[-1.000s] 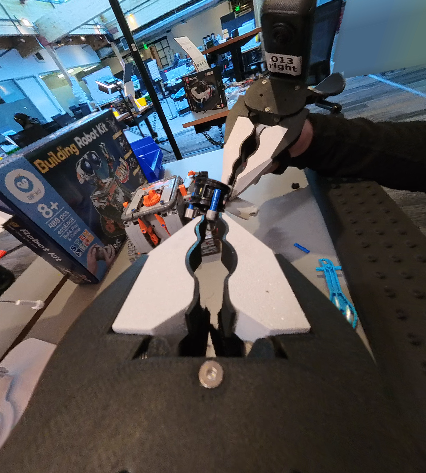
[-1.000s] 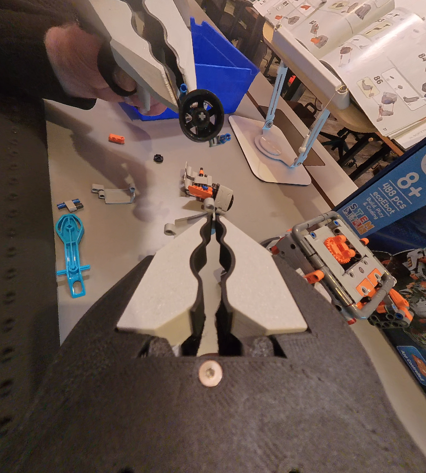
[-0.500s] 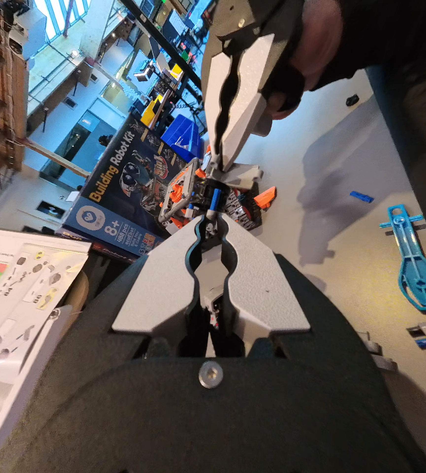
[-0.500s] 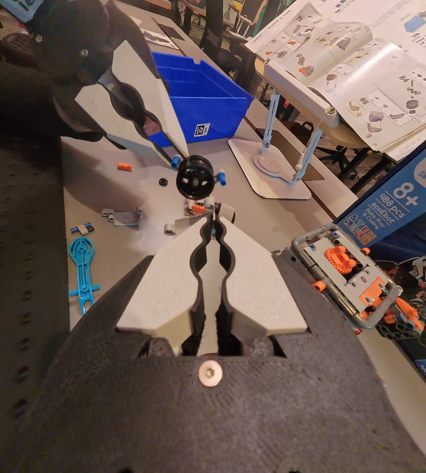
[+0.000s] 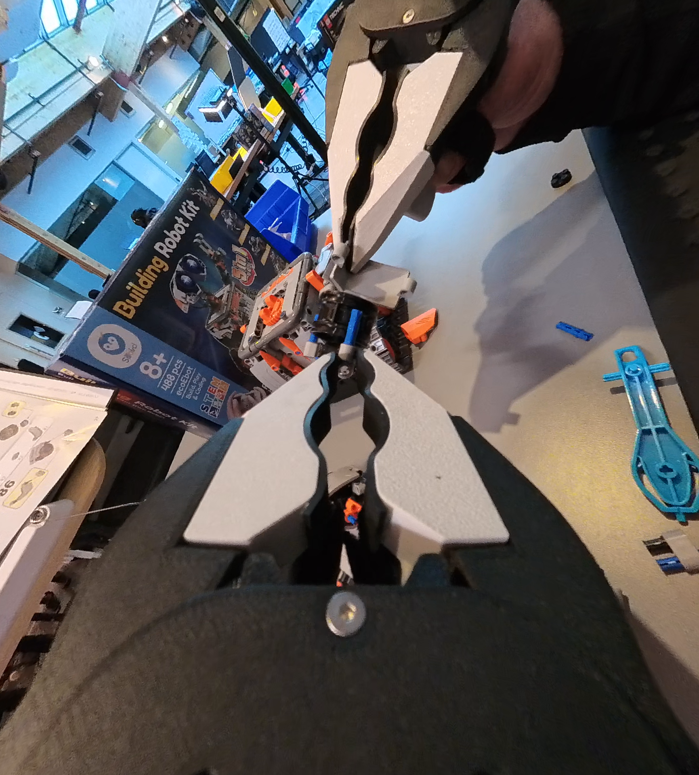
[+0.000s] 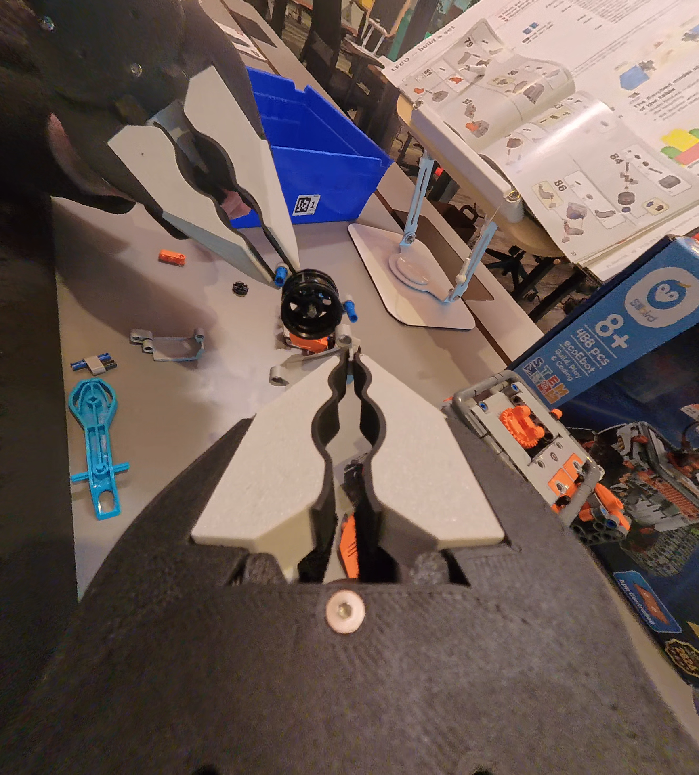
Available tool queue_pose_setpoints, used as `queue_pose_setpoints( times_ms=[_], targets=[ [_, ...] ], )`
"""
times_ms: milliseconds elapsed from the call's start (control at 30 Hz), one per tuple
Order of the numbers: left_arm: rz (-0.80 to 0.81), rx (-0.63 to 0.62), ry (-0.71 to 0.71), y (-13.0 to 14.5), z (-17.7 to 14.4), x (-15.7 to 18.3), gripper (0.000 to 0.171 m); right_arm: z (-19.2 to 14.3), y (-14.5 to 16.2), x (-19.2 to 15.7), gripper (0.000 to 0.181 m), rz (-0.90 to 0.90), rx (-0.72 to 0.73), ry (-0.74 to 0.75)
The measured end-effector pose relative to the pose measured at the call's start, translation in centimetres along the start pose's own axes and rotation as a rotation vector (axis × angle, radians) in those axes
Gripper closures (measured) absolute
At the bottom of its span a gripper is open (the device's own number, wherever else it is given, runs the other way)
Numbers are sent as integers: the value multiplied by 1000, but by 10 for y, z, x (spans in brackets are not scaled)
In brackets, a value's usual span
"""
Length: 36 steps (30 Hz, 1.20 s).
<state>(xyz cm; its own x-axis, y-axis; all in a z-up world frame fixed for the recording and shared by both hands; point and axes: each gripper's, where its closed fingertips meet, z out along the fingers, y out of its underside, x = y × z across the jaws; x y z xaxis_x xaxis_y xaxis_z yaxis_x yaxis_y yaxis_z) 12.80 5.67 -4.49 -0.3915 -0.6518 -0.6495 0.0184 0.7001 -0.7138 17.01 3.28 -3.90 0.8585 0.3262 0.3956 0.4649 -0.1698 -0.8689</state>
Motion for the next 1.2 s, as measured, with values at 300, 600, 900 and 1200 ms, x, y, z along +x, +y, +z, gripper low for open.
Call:
queue_pose_setpoints(
  times_ms=[300, 600, 900, 1200],
  targets=[
    [-62, 8, 47, 1, 1, 3, 166, -1, -2, 1, 181, -37, 4, 30],
    [-105, -13, 114, 7, 4, 10, 165, -1, -4, 0, 181, -116, -8, 67],
    [-157, -37, 177, 12, 3, 14, 166, 0, -9, -5, 181, -262, -28, 131],
    [-175, -34, 183, 13, 3, 13, 166, -2, -15, -5, 181, -373, -18, 197]
  ],
)
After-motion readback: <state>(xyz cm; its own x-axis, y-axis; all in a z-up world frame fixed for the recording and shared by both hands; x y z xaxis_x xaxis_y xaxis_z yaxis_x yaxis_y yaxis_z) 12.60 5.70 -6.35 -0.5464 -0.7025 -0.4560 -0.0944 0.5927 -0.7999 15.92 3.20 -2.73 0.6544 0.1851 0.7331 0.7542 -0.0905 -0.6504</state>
